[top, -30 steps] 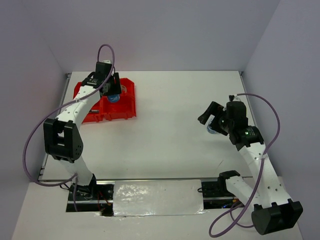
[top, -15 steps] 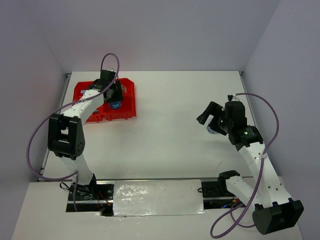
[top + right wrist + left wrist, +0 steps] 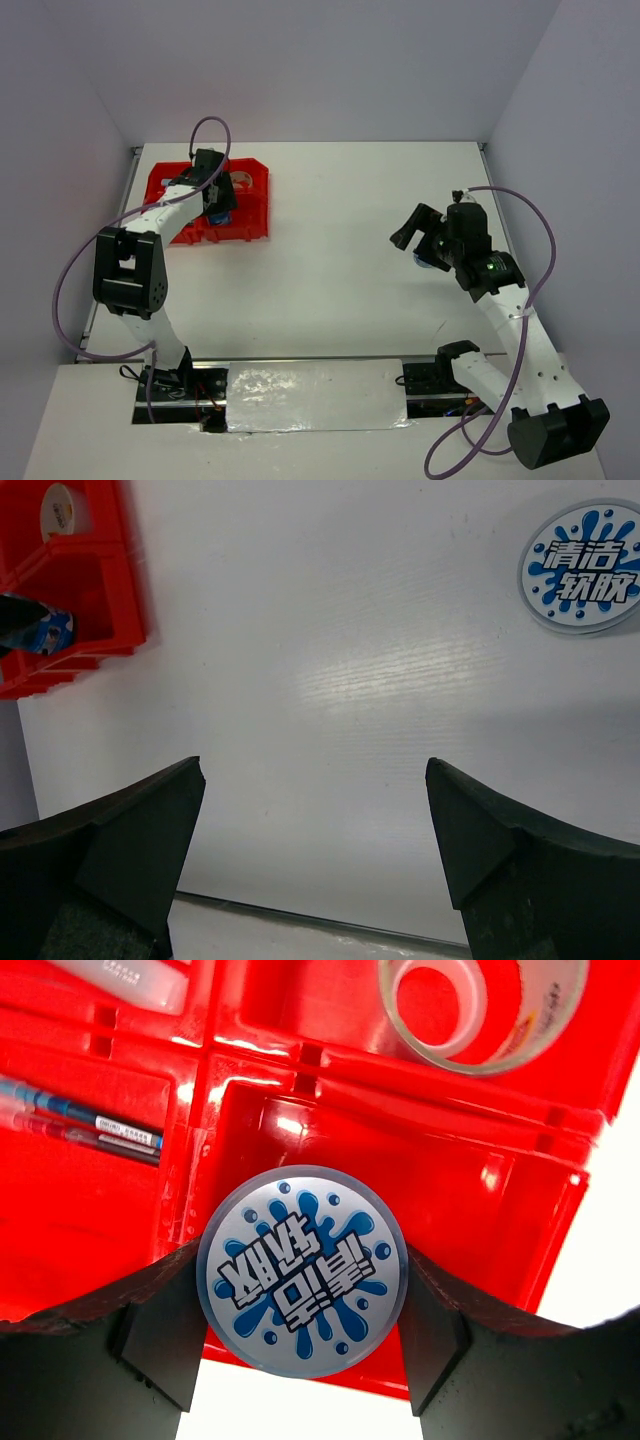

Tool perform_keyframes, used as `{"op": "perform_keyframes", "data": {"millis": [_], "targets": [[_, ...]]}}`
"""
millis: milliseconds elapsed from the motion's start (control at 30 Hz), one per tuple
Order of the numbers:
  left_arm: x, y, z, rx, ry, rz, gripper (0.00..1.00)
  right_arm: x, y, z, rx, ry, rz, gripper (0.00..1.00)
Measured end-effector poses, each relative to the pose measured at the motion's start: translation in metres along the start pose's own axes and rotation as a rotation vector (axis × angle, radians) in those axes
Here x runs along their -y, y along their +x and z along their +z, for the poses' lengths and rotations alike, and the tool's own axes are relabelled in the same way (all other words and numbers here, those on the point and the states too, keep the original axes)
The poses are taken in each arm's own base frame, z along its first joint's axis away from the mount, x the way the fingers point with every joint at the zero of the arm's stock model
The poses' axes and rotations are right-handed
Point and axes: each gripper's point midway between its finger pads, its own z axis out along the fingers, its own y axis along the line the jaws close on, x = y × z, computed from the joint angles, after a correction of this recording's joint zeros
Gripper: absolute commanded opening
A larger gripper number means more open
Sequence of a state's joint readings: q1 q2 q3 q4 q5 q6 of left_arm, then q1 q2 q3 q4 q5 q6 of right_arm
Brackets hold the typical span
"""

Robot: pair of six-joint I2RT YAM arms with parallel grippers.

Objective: Sort the stationery into containers
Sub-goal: Place the stationery in the storage box.

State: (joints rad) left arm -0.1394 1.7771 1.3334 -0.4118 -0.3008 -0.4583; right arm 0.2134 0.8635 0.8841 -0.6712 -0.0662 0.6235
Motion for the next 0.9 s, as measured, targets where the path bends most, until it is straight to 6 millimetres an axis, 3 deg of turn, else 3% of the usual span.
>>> {"op": "perform_keyframes", "data": {"millis": [167,300,633,667,900], "targets": [[-0.006,0.005,0.002,-0.01,-0.017,0.003,0.14,-0.004,0.003,0.0,-0.008,-0.009,0.0,0.98],[-0.006,0.005,0.001,-0.01,-0.016,0.006,0.39,-0.007,0.006,0.0,-0.014,-0.016,-0.006,0.98],[-0.004,0.003,-0.001,0.001,0.0,0.002,0.85,-0.009,0.008,0.0,-0.015,-0.016,-0.006,0.98],[-0.004,0.003,-0.003,0.005,0.004,0.0,0.97,-0.009,0.008,0.0,-0.014,-0.015,-0.005,0.99],[-0.003,-0.008,-0.014,0.045,0.02,-0.013,0.99,-0.009,0.008,0.0,-0.014,-0.014,-0.006,0.99]]}}
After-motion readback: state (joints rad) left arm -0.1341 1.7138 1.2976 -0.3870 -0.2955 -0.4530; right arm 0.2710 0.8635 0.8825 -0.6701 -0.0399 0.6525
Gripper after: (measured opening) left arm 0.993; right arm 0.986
